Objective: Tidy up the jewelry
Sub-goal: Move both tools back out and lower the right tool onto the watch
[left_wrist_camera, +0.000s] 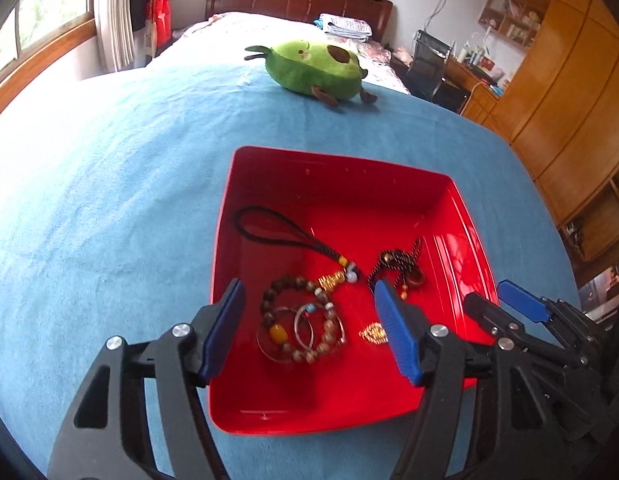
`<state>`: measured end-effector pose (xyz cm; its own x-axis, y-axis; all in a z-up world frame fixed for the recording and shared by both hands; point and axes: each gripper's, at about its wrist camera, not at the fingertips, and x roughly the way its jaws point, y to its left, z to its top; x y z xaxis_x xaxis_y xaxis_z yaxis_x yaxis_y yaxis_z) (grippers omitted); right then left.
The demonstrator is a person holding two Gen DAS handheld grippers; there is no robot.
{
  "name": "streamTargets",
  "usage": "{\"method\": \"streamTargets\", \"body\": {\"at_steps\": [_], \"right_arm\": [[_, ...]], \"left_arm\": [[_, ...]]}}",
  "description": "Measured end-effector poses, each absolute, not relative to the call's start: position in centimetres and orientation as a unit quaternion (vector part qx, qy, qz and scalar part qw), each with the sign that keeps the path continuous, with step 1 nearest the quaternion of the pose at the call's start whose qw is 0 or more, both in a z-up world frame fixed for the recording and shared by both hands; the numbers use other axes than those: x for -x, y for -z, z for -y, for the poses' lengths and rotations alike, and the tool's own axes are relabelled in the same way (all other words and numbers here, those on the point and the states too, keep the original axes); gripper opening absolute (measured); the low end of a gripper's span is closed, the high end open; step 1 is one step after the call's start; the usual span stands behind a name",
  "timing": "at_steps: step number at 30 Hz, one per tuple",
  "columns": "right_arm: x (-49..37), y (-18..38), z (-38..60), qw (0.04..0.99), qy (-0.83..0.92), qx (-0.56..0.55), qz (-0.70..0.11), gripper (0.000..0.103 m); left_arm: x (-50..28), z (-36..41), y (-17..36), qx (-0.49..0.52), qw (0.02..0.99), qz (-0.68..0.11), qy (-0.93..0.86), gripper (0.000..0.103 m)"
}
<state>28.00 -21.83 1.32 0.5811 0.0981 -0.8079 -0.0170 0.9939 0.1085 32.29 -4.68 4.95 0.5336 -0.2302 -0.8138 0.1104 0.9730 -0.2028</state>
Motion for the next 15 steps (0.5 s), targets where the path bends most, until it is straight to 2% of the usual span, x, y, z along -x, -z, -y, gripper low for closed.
{"method": "streamTargets", "body": {"at_steps": [6, 9, 15], "right_arm": [[-26.7, -1.6, 21.6, 0.888, -0.041, -0.059, -0.454, 0.066], [-25.9, -2.0, 21.2, 0.891, -0.042, -0.058, -0.449, 0.080], [-23.6, -2.5, 20.1, 0.893, -0.058, -0.045, -0.443, 0.082]], "left_arm": [[-30.0, 4.4, -5.2, 0.051, 0.884, -0.456, 0.093, 0.080], [-28.8, 3.9, -5.2, 0.041, 0.885, -0.455, 0.089, 0.082], [-25.9, 2.2, -5.1, 0.015, 0.887, -0.454, 0.076, 0.083]]}}
